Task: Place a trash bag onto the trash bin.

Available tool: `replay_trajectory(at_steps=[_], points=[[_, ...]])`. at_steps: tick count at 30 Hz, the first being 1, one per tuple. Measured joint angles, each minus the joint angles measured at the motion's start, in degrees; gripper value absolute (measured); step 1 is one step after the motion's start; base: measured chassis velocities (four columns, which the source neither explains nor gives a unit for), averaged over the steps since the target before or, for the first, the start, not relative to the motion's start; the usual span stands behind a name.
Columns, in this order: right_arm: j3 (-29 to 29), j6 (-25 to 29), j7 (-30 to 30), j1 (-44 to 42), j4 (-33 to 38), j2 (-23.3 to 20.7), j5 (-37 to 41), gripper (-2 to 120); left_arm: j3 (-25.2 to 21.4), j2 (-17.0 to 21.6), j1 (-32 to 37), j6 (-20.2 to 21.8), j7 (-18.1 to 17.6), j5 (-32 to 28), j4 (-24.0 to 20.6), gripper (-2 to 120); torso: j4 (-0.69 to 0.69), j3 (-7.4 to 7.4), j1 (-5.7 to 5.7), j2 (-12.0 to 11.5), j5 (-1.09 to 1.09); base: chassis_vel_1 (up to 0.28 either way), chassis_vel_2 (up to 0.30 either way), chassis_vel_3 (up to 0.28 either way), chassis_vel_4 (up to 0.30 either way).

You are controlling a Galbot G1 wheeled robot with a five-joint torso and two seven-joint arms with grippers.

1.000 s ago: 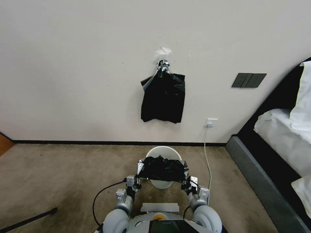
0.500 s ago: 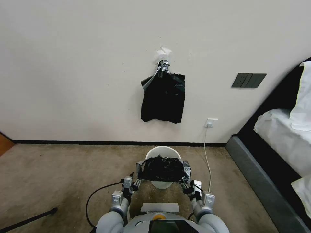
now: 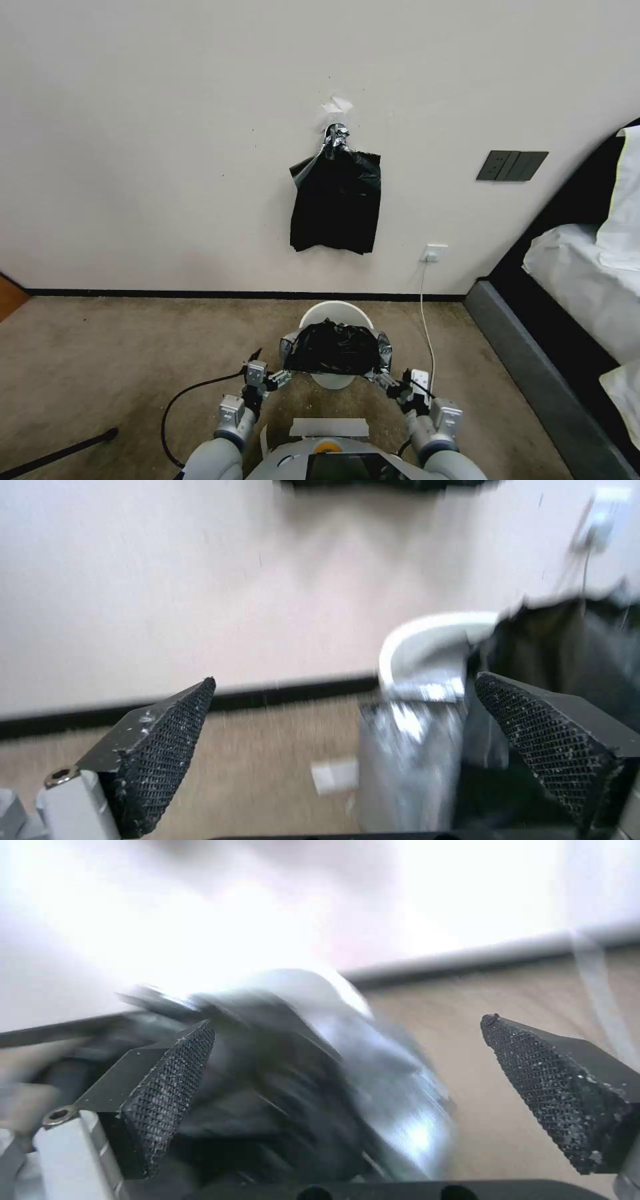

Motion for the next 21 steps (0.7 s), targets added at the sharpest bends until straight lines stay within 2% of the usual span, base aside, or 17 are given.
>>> replay_trajectory(at_steps=[1,2,4,7,10,11,13,15,18,19,21], points=[[0.7,-0.3,-3.1,1.7,-0.6,-1.3,0.4,100,-0.9,-1.0,0.2,-1.3,0.2,0.9,0.1,100,0.01,0.0,0.0,0.0,0.0,0.0,0.0,0.0,0.0],[0.7,-0.3,-3.1,1.7,-0.6,-1.3,0.4,100,-0.9,-1.0,0.2,-1.3,0.2,0.9,0.1,100,0.01,0.0,0.0,0.0,0.0,0.0,0.0,0.0,0.0],[1.6,-1.9,-7.1,5.9,-2.2,-4.2,1.7,100,-2.4,-2.8,0.5,-2.5,0.3,3.0,0.1,100,0.01,0.0,0.0,0.0,0.01,0.0,0.0,0.0,0.0],[2.0,-3.5,-9.3,9.7,-3.8,-6.5,3.2,100,-3.2,-4.1,0.5,-2.7,0.3,4.4,-0.1,100,0.01,0.01,0.0,0.0,0.0,0.0,0.0,0.0,0.0],[1.1,-6.8,-12.6,17.5,-7.4,-11.6,6.6,100,-4.9,-5.9,1.3,-2.7,0.6,7.2,-1.0,100,0.03,0.01,0.0,0.0,0.0,0.0,0.0,0.0,0.0],[1.1,-6.8,-12.6,17.5,-7.4,-11.6,6.6,100,-4.9,-5.9,1.3,-2.7,0.6,7.2,-1.0,100,0.03,0.01,0.0,0.0,0.0,0.0,0.0,0.0,0.0],[-1.5,-10.1,-16.9,24.7,-12.4,-15.9,8.1,100,-6.5,-7.2,2.5,-2.7,1.2,10.1,-2.0,100,-0.01,0.01,0.0,0.0,0.01,0.0,0.0,0.0,0.0],[-2.1,-10.8,-17.8,26.2,-13.3,-16.6,8.2,100,-6.9,-7.5,2.8,-2.7,1.4,10.7,-2.2,100,-0.01,0.01,0.0,0.0,0.01,0.0,0.0,0.0,0.0],[-9.3,-14.8,-24.6,40.1,-20.4,-21.2,9.5,100,-8.4,-9.3,5.0,-2.7,2.6,14.4,-3.5,100,0.03,0.01,0.0,0.0,0.0,0.0,0.0,0.0,0.0],[-9.3,-14.8,-24.6,40.1,-20.4,-21.2,9.5,100,-8.4,-9.3,5.0,-2.7,2.6,14.4,-3.5,100,0.03,0.01,0.0,0.0,0.0,0.0,0.0,0.0,0.0],[-14.0,-16.1,-28.1,46.5,-24.4,-22.9,10.7,100,-8.8,-10.2,6.4,-2.7,2.9,14.5,-4.4,100,0.03,0.01,0.01,0.0,-0.02,0.0,0.0,0.0,0.0]])
